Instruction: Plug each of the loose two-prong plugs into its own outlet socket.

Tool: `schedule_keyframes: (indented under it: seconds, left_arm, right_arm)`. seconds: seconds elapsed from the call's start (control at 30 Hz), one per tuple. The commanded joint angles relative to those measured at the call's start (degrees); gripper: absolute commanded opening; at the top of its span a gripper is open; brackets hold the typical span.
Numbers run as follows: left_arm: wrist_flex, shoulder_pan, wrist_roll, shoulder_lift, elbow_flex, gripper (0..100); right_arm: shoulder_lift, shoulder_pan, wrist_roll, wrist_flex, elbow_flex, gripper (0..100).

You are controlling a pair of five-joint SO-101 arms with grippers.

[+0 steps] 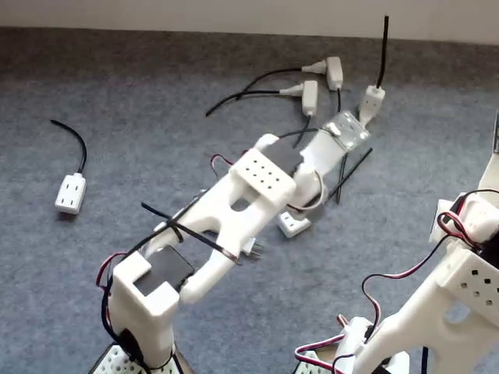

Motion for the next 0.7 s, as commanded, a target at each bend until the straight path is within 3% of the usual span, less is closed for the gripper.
schedule_keyframes:
  seconds: [0.0,0.2,0.67]
  left_arm:
    - [-0.4,-4.7,-0.7,-2.1,-0.1,26]
    - [-4.8,-18.2,-8.1,-0.7,4.7,26]
    - [-6.1,-24.8,-13.6,6.5,5.3,26]
  right_arm:
    - [-0.9,-0.7,0.4,2.0,-0.1,19.4]
    - [-0.9,-1.0,0.4,1.7,1.8,19.4]
    - [-0.9,-1.0,0.4,1.9,2.0,19.4]
